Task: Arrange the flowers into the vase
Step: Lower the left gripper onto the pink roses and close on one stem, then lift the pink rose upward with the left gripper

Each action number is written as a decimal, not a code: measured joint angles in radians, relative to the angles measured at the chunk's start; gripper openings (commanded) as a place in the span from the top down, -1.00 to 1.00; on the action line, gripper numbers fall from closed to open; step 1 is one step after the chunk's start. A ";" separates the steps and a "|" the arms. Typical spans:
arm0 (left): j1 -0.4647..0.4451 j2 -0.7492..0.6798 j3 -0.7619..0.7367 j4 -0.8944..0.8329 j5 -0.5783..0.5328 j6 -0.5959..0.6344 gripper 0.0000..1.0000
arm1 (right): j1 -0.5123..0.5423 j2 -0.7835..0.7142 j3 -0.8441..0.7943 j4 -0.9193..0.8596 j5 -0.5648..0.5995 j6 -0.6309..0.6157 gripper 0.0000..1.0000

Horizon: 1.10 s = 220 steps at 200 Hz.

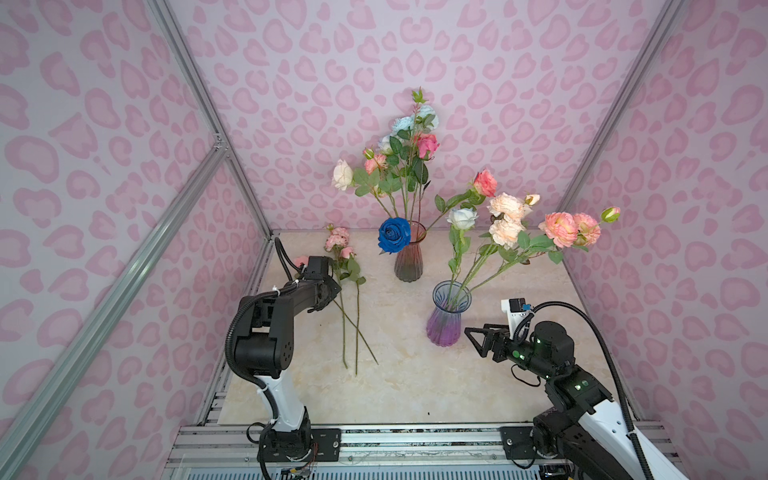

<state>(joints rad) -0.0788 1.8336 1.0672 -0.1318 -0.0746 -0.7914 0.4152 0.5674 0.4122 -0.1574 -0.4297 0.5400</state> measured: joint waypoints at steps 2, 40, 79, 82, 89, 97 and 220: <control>0.000 -0.003 -0.001 0.000 -0.002 0.002 0.93 | 0.000 0.000 0.002 0.000 0.000 0.000 -0.81; -0.006 -0.089 -0.039 -0.001 -0.012 0.023 0.94 | 0.003 0.024 0.024 0.002 0.000 0.000 -0.80; -0.051 -0.241 -0.084 -0.014 -0.002 0.033 0.94 | 0.008 0.029 0.044 0.000 0.004 -0.002 -0.80; -0.056 -0.254 -0.087 -0.017 -0.003 0.034 0.94 | 0.008 0.032 0.046 0.001 0.004 -0.002 -0.80; -0.067 -0.291 -0.095 -0.026 -0.005 0.038 0.94 | 0.008 0.038 0.052 0.000 0.003 -0.002 -0.80; -0.078 -0.334 -0.106 -0.035 -0.007 0.048 0.94 | 0.008 0.046 0.061 0.000 0.003 -0.002 -0.80; -0.120 -0.871 -0.108 -0.225 -0.082 0.160 0.94 | 0.023 0.121 0.141 0.010 0.005 -0.013 -0.79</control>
<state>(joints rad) -0.1989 0.9623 0.9596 -0.3573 -0.1566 -0.6312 0.4381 0.6884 0.5533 -0.1478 -0.4248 0.5270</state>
